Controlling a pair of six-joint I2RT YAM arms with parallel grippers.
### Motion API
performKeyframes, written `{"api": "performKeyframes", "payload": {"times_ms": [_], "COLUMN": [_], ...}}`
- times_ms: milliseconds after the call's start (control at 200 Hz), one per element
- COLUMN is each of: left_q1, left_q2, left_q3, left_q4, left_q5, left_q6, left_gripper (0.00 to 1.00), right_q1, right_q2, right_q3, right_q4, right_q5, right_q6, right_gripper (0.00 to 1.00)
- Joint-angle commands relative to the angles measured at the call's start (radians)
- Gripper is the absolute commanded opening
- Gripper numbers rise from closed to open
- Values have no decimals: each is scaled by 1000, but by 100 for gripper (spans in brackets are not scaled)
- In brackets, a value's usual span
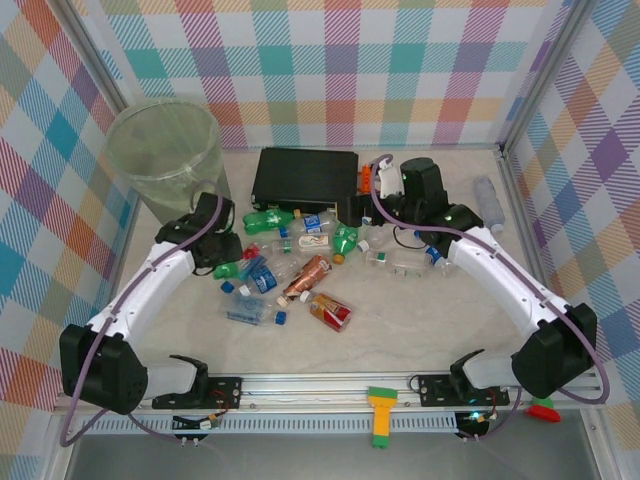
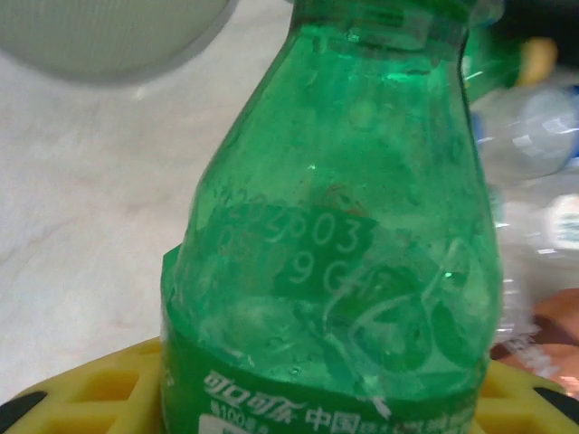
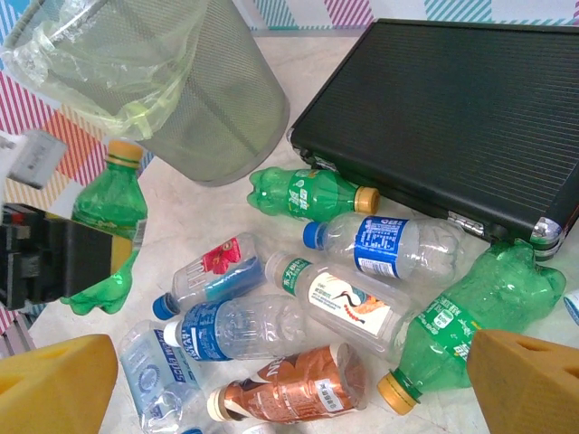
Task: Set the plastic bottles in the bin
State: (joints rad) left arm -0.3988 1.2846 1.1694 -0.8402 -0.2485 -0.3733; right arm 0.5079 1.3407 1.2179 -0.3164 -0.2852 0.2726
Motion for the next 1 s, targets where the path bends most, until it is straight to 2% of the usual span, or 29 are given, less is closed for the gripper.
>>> {"api": "performKeyframes", "payload": {"times_ms": [0,210,350,535,635,815,995], "left_q1": [-56,-58,-24,84,153,251,382], "left_q2": [34,91,186,284,325,385,476], "left_q3": [118,335,557,791,885,974,1053], "left_q4": [-23,3,-64,-77,-84,-55,-18], "left_q5": [-99,-150,-185,-113,-63,-11,119], "left_q6": [18,90,119,127,89,50,-70], "left_gripper": [48,48,47,47,47,47,46], "right_q1": [15,32,46,62,75,90,107], "right_q2": [-27,-59,-78,-94,-92,-75,-62], "right_q3": [18,28,38,46,58,82,109], "right_q4": [15,8,-1,-4,-7,-16,-32], "right_q5": [3,24,36,50,52,48,46], "right_q6": [3,8,8,11,8,-2,-9], "right_gripper": [99,99,99,99,99,99,99]}}
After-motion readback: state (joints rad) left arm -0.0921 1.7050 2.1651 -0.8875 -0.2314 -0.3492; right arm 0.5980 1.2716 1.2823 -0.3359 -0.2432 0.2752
